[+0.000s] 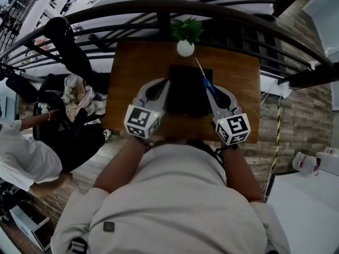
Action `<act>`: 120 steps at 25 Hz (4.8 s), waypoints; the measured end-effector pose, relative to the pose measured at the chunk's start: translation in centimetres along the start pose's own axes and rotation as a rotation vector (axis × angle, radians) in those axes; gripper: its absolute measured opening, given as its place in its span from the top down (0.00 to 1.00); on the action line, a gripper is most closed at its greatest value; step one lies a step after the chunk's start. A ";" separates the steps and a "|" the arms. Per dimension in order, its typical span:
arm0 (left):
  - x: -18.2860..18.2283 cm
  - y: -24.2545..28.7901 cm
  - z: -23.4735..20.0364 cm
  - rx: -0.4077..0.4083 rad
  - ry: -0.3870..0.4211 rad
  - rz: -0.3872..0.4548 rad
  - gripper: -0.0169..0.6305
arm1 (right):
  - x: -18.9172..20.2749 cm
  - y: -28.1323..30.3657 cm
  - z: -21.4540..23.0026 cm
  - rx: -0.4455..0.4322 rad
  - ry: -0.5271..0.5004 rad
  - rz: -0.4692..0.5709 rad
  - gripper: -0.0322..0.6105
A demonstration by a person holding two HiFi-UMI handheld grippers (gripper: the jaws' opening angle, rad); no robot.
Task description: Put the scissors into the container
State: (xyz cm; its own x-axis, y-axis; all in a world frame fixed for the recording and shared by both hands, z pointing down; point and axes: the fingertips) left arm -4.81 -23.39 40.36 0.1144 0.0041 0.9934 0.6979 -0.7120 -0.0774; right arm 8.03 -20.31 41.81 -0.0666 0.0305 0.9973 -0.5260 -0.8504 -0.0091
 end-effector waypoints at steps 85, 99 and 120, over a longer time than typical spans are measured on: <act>18.7 0.8 -1.5 -0.190 -0.106 -0.238 0.97 | 29.4 1.2 0.3 -0.534 0.280 -0.581 0.87; 21.5 0.7 -1.2 -0.217 -0.133 -0.266 0.97 | 33.1 0.7 0.4 -0.575 0.289 -0.669 0.85; 22.7 1.5 -1.6 -0.213 -0.152 -0.285 0.97 | 34.2 1.3 0.6 -0.566 0.252 -0.709 0.82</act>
State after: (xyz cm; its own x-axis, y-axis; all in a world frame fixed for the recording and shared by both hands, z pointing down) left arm -2.31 -25.46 62.96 0.0515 0.3160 0.9474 0.5559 -0.7971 0.2357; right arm 5.62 -20.67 75.92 0.2807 0.6122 0.7392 -0.8434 -0.2104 0.4944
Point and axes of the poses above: the fingertips, and each gripper's own axes: y forward along the fingers, z to its right, x out of its underside, and after that the axes turned 15 degrees about z, right-handed
